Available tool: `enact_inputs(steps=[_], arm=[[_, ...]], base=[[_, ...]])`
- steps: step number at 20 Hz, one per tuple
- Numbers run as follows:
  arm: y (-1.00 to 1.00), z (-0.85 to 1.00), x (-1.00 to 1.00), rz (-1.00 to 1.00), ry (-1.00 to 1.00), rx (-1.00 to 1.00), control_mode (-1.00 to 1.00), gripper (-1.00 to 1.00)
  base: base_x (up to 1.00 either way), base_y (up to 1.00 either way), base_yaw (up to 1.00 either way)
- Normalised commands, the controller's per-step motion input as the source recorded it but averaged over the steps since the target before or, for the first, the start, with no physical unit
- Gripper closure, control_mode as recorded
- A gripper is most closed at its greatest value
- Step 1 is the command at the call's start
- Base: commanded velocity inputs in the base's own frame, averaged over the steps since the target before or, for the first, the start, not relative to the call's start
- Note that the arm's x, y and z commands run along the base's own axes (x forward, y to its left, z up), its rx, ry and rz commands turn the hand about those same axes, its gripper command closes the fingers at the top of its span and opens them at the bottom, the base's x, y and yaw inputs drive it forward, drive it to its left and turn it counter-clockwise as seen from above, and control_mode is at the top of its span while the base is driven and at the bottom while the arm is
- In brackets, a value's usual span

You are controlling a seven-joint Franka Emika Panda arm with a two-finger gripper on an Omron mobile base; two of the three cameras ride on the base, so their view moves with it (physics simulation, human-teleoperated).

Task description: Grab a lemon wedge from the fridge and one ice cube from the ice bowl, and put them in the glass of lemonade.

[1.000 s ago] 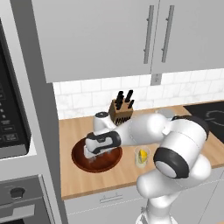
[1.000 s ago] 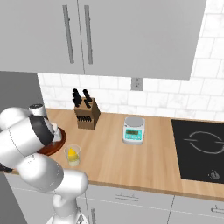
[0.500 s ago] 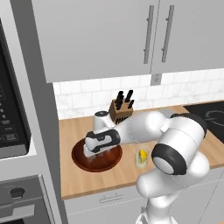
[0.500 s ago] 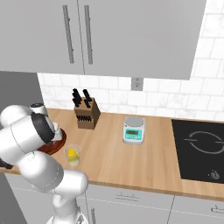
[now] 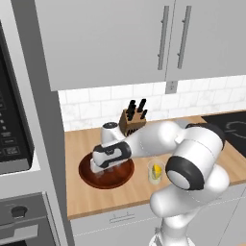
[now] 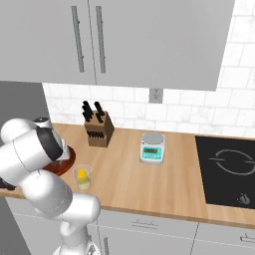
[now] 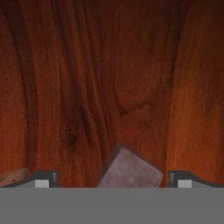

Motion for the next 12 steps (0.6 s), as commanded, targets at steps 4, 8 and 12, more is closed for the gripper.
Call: enact_inputs(steps=[4, 8, 12], arm=[[0.19, 0.00, -0.10, 0.02, 0.00, 0.00, -1.00, -1.00], [0.11, 0.00, -0.14, 0.03, 0.00, 0.00, -1.00, -1.00], [0.07, 0.00, -0.13, 0.04, -0.03, 0.00, -1.00, -1.00]], base=[[0.00, 0.00, 0.00], [0.00, 0.00, 0.00], [0.00, 0.00, 0.00]])
